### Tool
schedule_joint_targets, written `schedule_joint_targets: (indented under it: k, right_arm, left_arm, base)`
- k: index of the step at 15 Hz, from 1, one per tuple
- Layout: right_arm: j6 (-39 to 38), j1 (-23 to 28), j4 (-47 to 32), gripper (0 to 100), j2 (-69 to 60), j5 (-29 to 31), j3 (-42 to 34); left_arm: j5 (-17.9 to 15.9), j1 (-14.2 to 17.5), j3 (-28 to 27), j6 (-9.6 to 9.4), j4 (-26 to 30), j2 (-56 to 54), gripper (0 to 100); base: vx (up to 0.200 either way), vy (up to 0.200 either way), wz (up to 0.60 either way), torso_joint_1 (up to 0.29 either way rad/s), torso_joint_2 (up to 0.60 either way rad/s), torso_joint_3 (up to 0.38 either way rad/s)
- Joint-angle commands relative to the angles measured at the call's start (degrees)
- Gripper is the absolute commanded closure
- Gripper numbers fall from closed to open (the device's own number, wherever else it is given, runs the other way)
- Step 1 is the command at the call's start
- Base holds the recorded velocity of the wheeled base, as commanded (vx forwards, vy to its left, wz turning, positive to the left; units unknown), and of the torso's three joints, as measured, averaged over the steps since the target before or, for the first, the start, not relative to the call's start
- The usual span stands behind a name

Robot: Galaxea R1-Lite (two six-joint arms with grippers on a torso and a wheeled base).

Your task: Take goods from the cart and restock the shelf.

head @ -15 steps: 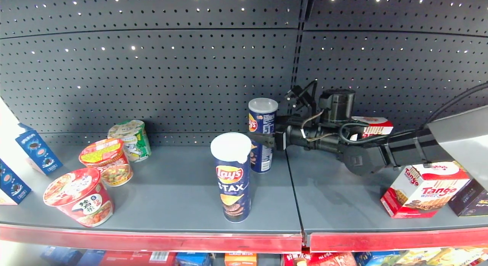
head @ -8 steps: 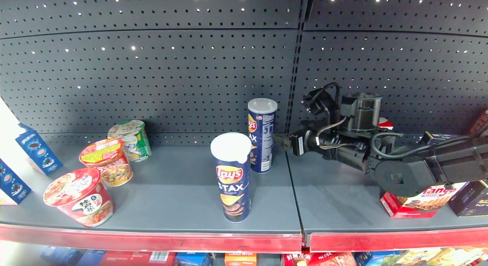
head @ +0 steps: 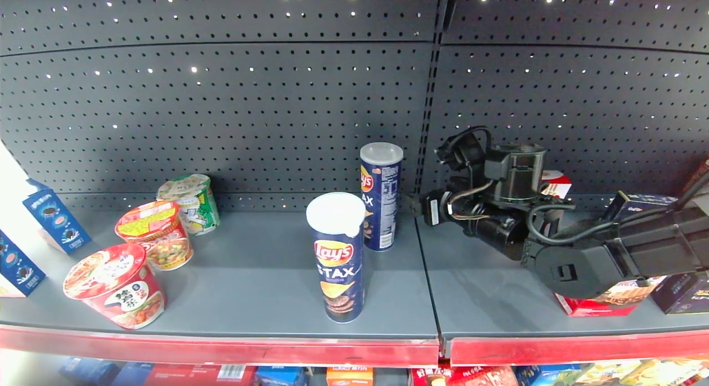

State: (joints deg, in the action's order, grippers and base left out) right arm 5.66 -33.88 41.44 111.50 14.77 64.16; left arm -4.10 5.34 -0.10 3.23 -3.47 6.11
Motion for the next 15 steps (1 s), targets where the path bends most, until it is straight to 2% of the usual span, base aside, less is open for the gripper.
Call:
schedule_joint_targets:
  k: [1, 8, 15]
  right_arm:
    - [0.1, 1.1, -0.3, 0, -0.5, 0.3, -1.2]
    - [-0.1, -1.3, 1.4, 0, -0.4, -0.4, -6.9]
    - [0.1, -3.3, 4.2, 0, 3.3, -1.2, -6.3]
  left_arm:
    - [0.0, 0.0, 0.0, 0.02, 0.0, 0.0, 0]
    - [0.0, 0.0, 0.0, 0.02, 0.0, 0.0, 0]
    - [0.1, 0.0, 0.0, -0.15, 0.0, 0.0, 0]
  base:
    - [0.0, 0.0, 0.0, 0.0, 0.0, 0.0]
    - [0.0, 0.0, 0.0, 0.0, 0.0, 0.0]
    - [0.0, 0.0, 0.0, 0.0, 0.0, 0.0]
